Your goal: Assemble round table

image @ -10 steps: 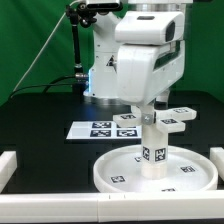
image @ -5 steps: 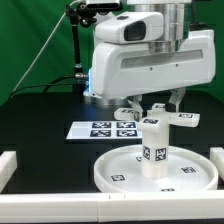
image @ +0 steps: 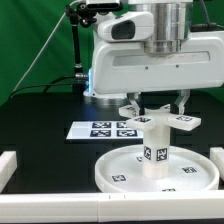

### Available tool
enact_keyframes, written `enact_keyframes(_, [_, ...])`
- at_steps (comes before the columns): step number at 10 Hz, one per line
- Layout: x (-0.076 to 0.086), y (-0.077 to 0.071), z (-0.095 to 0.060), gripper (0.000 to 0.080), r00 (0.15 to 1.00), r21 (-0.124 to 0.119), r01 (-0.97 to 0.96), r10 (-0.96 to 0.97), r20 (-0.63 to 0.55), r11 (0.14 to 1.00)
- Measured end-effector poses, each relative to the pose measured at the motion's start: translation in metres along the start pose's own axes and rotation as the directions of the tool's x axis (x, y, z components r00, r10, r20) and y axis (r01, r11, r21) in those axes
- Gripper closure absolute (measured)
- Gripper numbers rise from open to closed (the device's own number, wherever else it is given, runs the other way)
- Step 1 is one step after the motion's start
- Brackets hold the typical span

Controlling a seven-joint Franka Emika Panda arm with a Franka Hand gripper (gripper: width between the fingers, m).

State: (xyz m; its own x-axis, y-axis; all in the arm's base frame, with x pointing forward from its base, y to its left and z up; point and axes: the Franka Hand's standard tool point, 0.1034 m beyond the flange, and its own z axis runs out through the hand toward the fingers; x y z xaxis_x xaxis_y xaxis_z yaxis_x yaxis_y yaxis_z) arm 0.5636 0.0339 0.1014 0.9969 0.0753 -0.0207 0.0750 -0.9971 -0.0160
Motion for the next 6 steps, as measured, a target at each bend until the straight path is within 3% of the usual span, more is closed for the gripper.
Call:
enact_keyframes(2, [-0.0004, -0.001, 0.0003, 0.0359, 0.963, 0.019, -0.27, 0.27, -0.001, 0.963])
enact_keyframes(3, [-0.0022, 0.0001, 0.0008, 0.0358, 0.894, 0.054, -0.447, 0.448, -0.007, 0.893])
enact_keyframes(6, [-0.0019, -0.0044, 0.0006, 0.0358, 0.807, 0.065, -0.589, 0.591, -0.008, 0.806])
